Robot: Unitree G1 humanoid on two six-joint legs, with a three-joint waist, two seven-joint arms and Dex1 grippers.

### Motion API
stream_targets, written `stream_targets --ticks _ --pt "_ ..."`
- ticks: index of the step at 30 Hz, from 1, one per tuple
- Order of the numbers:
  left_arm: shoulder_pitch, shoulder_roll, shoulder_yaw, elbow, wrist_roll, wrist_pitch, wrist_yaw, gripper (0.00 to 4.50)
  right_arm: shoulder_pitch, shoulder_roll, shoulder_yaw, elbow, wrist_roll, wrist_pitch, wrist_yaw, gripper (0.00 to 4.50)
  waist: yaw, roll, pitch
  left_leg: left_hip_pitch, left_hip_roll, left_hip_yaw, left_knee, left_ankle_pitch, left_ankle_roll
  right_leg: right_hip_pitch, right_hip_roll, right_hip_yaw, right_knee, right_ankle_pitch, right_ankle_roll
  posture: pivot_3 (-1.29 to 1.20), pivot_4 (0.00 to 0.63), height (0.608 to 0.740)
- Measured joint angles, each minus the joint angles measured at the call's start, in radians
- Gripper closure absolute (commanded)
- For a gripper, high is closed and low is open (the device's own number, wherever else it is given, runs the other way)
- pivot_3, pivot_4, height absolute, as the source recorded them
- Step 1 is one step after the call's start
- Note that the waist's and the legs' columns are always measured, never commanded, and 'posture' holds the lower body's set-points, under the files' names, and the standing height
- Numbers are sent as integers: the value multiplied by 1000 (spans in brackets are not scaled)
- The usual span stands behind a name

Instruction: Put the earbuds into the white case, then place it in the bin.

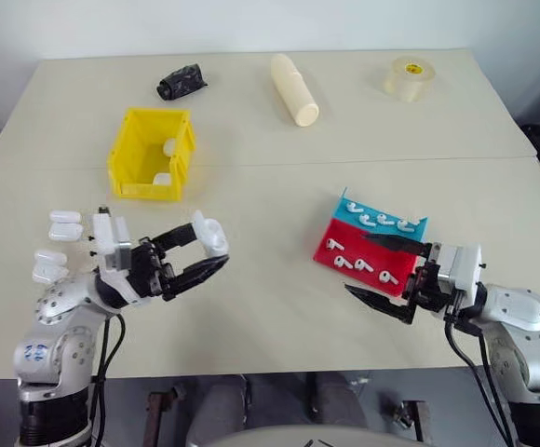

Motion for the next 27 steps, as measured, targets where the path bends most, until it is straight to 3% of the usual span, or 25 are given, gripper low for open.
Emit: stream_targets --ticks 6,16,22,27 --pt "-87 -75 -118 116 74 -215 -61 1707 161 2 -101 -44 -8 -18 -57 0 9 0 0 0 -1 1 0 0 1 0 0 0 0 0 0 0 150 740" --pt "-222 -310 -264 369 99 -555 -186 1707 335 -20 -295 -49 -24 -79 -65 0 10 0 0 0 -2 2 1 0 1 1 1 0 0 1 1 0 150 740" --pt "-219 -315 -289 404 99 -604 -222 1707 351 -107 -326 -51 -27 -16 -60 0 8 0 0 1 0 2 1 0 2 1 2 1 0 1 1 0 150 740" --pt "-204 -275 -286 402 98 -603 -228 1707 275 -303 -281 -108 -33 290 -114 0 8 1 -1 1 0 2 2 0 2 1 1 1 0 1 2 0 150 740"
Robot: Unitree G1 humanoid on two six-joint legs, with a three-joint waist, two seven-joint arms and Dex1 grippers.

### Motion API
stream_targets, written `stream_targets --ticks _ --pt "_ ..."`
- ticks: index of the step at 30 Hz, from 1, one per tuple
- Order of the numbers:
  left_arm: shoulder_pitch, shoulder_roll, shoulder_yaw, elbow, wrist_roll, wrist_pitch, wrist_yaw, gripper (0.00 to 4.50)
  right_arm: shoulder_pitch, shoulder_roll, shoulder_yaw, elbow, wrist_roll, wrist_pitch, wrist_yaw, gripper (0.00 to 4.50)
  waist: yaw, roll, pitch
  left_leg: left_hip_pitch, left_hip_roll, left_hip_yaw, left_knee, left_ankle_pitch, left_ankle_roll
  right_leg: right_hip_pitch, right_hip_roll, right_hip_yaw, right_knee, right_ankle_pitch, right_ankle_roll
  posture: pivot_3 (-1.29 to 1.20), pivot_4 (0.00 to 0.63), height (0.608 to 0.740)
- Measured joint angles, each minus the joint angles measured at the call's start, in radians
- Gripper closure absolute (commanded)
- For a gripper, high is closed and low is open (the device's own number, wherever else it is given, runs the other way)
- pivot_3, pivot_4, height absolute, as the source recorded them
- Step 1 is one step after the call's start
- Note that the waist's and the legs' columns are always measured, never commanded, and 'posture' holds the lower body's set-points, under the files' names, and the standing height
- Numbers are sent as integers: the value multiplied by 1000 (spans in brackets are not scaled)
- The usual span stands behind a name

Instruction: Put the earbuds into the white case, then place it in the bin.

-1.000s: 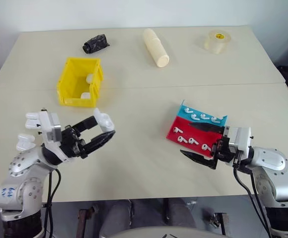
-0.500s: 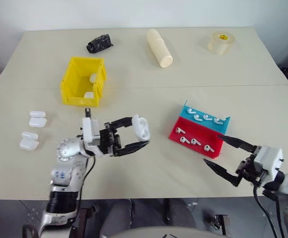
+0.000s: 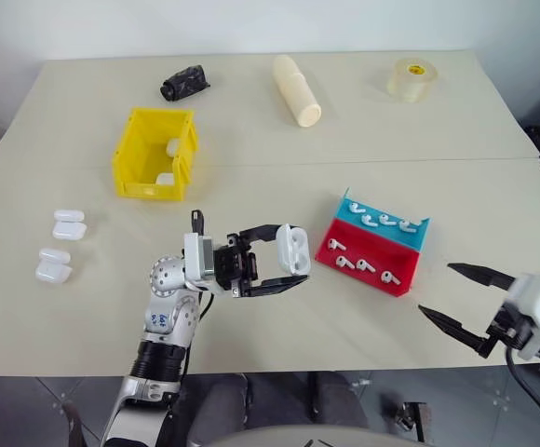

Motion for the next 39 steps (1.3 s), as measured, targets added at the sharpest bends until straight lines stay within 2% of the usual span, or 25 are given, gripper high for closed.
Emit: stream_targets --ticks 6,13,26,35,39 --pt "20 27 -1 -1 1 0 4 1707 -199 -214 121 -86 58 401 -59 0 6 0 0 -2 0 -2 0 0 0 0 -1 -2 -2 0 0 0 150 740" --pt "31 40 -3 -3 20 -3 35 1707 -426 -287 338 -149 89 657 -102 0 4 0 0 -3 -1 -2 0 0 0 -1 -1 -2 -3 0 0 0 150 740" --pt "65 48 -20 -35 40 -6 88 1707 -732 -243 679 -117 -49 751 -149 0 2 0 0 -3 -1 -1 0 0 0 -2 -1 -2 -2 0 0 0 150 740" --pt "65 53 -36 -43 42 0 104 1707 -829 -243 787 -106 -105 823 -113 0 1 0 0 -4 -1 -1 0 0 0 -3 -1 -2 -2 0 0 0 150 740" --pt "65 60 -37 -44 42 2 112 1707 -854 -243 799 -107 -114 843 -101 989 1 0 0 -4 -1 -1 0 0 0 -4 -1 -2 -2 0 0 0 150 740"
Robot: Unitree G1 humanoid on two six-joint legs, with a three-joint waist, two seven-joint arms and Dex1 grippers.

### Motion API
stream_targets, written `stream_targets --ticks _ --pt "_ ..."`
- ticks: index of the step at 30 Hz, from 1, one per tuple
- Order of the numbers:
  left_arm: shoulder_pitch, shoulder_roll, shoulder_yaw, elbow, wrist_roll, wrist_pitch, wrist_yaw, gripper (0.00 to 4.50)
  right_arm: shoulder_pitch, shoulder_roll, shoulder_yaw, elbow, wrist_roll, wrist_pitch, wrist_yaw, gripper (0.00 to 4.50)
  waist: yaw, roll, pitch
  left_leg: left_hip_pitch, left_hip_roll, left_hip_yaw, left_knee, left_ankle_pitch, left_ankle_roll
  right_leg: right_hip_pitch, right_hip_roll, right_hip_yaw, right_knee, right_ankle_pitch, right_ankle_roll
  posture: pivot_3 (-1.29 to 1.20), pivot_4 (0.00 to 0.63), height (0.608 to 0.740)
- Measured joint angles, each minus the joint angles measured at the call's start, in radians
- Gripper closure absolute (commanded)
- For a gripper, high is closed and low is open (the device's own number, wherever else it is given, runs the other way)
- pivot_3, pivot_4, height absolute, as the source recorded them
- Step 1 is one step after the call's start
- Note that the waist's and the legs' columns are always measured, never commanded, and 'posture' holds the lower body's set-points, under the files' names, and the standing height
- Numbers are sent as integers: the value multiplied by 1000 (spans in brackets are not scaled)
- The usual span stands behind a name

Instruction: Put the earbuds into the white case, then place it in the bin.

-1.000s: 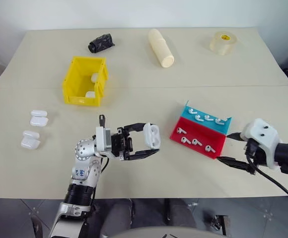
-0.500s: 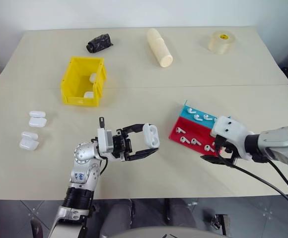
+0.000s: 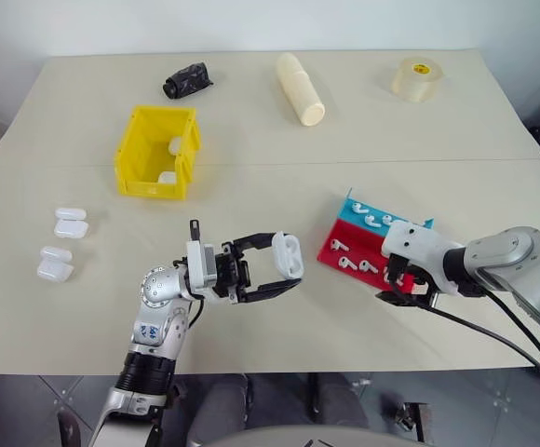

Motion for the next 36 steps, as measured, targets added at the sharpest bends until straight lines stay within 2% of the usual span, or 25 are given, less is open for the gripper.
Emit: stream_targets --ticks 4,17,20,23,36 --pt "0 13 -2 -2 0 2 5 1707 -2 0 20 -3 -3 16 6 2320 0 0 0 0 0 0 0 0 0 0 0 0 0 0 0 0 150 740" --pt "0 17 -6 -3 0 10 19 1707 -4 -1 25 -8 -34 25 39 2320 0 0 0 0 0 0 0 0 0 0 0 0 0 0 0 0 150 740" --pt "0 17 -6 -8 0 10 21 1707 -4 -3 26 -8 -45 17 47 2924 0 0 0 0 0 0 0 0 0 0 0 0 0 0 0 0 150 740" --pt "0 17 -6 -11 0 10 24 1707 -4 -3 27 -7 -54 11 54 3944 0 0 0 0 0 0 0 0 0 0 0 0 0 0 0 0 150 740" --pt "4 26 -6 -35 0 10 30 1707 -1 3 26 -5 -69 -7 62 3944 0 0 0 0 0 0 0 0 0 0 0 0 0 0 0 0 150 740"
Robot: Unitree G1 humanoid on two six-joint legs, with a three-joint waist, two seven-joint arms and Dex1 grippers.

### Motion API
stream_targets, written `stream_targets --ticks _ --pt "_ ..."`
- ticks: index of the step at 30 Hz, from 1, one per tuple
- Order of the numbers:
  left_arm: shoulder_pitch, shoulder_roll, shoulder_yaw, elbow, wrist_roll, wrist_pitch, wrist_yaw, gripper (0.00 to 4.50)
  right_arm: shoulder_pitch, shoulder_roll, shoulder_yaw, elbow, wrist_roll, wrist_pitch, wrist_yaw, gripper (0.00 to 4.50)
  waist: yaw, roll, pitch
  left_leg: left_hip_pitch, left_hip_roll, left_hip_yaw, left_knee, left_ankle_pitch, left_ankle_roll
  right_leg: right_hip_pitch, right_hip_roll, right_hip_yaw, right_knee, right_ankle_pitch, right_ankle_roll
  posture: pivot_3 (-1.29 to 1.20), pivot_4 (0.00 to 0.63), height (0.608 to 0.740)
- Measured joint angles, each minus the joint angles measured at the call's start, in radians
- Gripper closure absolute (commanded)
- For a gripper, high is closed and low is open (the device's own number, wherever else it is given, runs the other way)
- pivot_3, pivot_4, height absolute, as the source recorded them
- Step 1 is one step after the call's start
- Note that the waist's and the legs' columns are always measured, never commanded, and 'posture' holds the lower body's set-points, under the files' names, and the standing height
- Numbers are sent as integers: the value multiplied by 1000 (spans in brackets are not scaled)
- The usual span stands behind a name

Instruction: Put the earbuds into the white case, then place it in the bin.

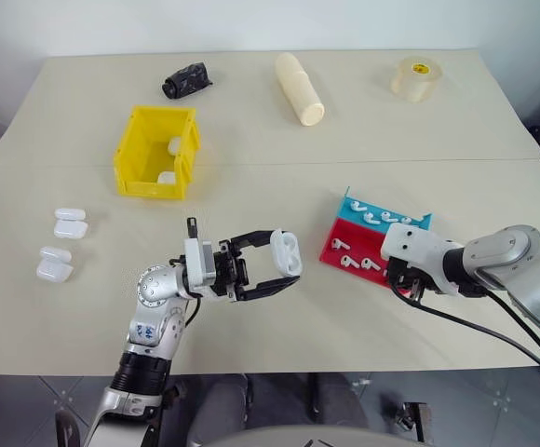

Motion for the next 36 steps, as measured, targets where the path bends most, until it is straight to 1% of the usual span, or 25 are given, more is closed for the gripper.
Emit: stream_targets --ticks 1,4,7,9,11,16,23,28,31,35,36 --pt "0 0 0 0 0 0 0 1707 0 3 0 0 1 -8 2 3944 0 0 0 0 0 0 0 0 0 0 0 0 0 0 0 0 150 740" --pt "1 1 0 0 0 1 0 1707 1 9 -7 -1 3 -46 20 3334 0 0 0 0 0 0 0 0 0 0 0 0 0 0 0 0 150 740" --pt "1 2 0 0 0 2 0 1707 1 10 -14 0 4 -69 32 2385 0 0 0 0 0 0 0 0 0 0 0 0 0 0 0 0 150 740" --pt "2 3 0 0 0 3 0 1707 0 19 -20 5 5 -72 36 1625 0 0 0 0 0 0 0 0 0 0 0 0 0 0 0 0 150 740" --pt "3 4 0 0 0 3 1 1707 -7 42 -29 16 6 -69 34 1040 0 0 0 0 0 0 0 0 0 0 0 0 0 0 0 0 150 740" --pt "5 4 0 -1 0 9 3 1707 -43 77 -28 43 0 -48 18 1040 0 0 0 0 0 0 0 0 0 0 0 0 0 0 0 0 150 740" --pt "6 5 0 -1 1 11 11 1707 -106 124 22 104 -40 -39 0 1040 -1 0 0 0 0 0 0 0 0 0 0 0 0 0 0 0 150 740" --pt "7 6 0 -3 3 11 15 1707 -119 146 41 123 -48 -39 2 1040 -1 0 0 0 0 0 0 0 0 0 0 0 0 0 0 0 150 740" --pt "14 8 0 -9 6 11 22 1707 -124 148 53 132 -60 -43 5 1638 -1 0 0 0 0 0 0 0 0 0 0 0 0 0 0 0 150 740" --pt "25 12 0 -16 8 11 29 1707 -125 148 62 137 -65 -51 20 2951 -1 0 0 0 0 0 0 0 0 0 0 0 0 0 0 0 150 740" --pt "27 14 0 -18 9 11 31 1707 -125 148 64 137 -66 -53 23 2951 -1 0 0 0 0 0 0 0 0 0 0 0 0 0 0 0 150 740"
